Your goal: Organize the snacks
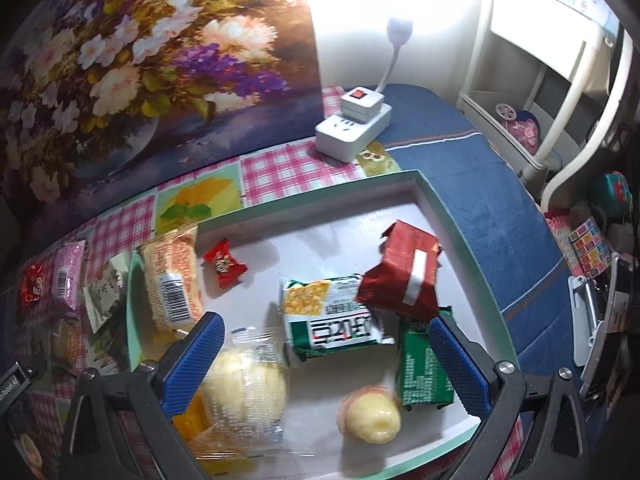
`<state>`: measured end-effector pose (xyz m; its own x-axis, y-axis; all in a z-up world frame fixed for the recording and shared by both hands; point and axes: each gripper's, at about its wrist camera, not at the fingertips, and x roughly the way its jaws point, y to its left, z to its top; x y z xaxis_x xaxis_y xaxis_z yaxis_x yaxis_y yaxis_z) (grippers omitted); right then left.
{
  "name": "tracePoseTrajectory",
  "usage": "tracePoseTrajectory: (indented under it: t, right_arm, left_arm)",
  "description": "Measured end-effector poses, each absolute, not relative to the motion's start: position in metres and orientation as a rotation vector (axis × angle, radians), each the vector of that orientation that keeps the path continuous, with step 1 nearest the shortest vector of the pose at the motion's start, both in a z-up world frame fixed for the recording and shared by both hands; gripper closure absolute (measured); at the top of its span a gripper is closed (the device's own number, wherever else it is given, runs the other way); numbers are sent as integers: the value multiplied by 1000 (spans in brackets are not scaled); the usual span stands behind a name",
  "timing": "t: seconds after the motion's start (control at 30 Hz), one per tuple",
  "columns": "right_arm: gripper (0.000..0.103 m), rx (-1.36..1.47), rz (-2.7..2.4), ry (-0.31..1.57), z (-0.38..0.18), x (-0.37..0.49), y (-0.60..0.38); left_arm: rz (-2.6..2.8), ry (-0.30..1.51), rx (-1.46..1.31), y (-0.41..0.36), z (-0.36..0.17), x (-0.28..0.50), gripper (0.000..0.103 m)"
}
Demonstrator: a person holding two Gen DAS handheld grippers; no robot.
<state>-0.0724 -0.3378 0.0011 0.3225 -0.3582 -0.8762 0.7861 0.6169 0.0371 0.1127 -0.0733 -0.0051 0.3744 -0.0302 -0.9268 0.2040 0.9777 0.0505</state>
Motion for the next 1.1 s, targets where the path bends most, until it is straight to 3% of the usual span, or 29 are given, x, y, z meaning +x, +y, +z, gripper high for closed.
tracePoseTrajectory:
  t: [0.6, 1.1]
  right_arm:
    - [0, 446, -528, 1015, 4, -7, -255]
    - [0, 366, -353, 1064, -17, 38, -200]
  left_arm:
    - [-8, 1200, -3, 20, -5, 141, 10]
    - [-51, 1243, -70, 24, -27, 158, 10]
